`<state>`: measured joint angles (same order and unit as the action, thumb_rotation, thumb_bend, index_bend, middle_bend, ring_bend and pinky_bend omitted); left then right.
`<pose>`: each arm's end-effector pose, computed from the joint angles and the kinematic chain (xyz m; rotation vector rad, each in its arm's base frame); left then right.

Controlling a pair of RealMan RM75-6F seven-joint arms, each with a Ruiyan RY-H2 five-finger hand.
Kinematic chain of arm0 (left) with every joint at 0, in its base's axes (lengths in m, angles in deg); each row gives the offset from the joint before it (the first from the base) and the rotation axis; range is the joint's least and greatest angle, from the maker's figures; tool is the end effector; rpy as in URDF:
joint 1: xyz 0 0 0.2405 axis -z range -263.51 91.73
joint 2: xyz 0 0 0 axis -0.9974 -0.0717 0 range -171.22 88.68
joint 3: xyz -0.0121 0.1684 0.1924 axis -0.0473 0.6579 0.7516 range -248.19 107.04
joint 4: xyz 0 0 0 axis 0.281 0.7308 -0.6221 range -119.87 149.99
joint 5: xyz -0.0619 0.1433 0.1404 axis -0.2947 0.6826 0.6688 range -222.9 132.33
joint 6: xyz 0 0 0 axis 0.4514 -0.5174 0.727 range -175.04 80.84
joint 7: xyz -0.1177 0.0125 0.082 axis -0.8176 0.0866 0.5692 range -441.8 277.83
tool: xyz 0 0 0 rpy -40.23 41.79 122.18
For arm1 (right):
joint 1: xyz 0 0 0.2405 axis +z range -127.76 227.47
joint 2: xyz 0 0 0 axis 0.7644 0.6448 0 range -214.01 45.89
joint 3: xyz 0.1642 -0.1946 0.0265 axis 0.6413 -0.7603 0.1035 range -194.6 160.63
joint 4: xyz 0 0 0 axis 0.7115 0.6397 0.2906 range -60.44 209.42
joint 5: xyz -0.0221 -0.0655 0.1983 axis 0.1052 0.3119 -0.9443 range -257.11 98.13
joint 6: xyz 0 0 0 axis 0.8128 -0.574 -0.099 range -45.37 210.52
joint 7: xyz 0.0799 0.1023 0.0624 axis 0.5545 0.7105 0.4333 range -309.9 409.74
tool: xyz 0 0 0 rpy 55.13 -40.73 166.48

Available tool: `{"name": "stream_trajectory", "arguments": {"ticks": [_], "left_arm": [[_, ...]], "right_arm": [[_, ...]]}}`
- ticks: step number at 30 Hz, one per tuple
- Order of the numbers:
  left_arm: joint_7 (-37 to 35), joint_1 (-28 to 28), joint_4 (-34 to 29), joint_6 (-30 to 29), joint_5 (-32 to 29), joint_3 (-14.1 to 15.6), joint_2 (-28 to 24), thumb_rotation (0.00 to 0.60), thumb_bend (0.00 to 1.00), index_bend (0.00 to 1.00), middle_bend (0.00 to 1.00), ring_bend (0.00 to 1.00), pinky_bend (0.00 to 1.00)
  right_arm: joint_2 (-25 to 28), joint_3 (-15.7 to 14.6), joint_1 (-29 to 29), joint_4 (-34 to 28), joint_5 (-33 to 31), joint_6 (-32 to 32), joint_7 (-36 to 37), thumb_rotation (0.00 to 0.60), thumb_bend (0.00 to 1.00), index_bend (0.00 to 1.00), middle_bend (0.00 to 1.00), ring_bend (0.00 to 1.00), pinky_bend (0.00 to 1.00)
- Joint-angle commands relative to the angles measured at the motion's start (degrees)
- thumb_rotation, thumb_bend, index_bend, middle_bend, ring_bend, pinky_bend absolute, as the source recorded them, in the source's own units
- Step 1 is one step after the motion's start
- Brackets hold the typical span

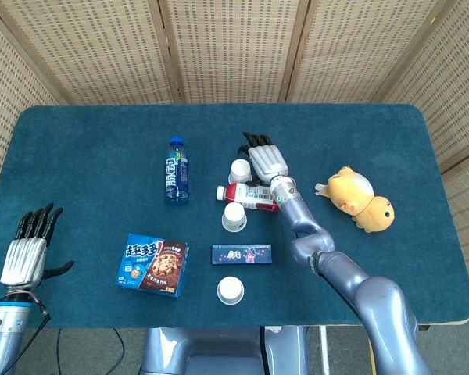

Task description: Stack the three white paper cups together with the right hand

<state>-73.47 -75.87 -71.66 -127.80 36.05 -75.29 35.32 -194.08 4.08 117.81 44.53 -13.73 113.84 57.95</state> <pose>-0.3008 0.2147 0.0947 -1.4115 -0.9076 -0.8831 -0.0783 -0.4967 -0.0507 1.7701 -1.0375 0.9714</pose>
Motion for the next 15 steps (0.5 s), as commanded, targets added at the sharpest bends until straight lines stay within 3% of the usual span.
{"name": "stream_trajectory", "arguments": {"ticks": [1, 15], "left_arm": [[-0.07, 0.09, 0.06, 0.20, 0.01, 0.11, 0.08, 0.600, 0.12, 0.02, 0.00, 0.00, 0.00], [-0.61, 0.38, 0.32, 0.93, -0.06, 0.50, 0.21, 0.600, 0.12, 0.02, 0.00, 0.00, 0.00]], "right_arm": [[-0.83, -0.60, 0.77, 1.47, 0.96, -0.93, 1.03, 0.600, 0.32, 0.31, 0.02, 0.00, 0.00], [-3.87, -1.39, 2.78, 7.69, 2.80, -2.85, 4.88, 0.600, 0.32, 0.39, 0.05, 0.00, 0.00]]}}
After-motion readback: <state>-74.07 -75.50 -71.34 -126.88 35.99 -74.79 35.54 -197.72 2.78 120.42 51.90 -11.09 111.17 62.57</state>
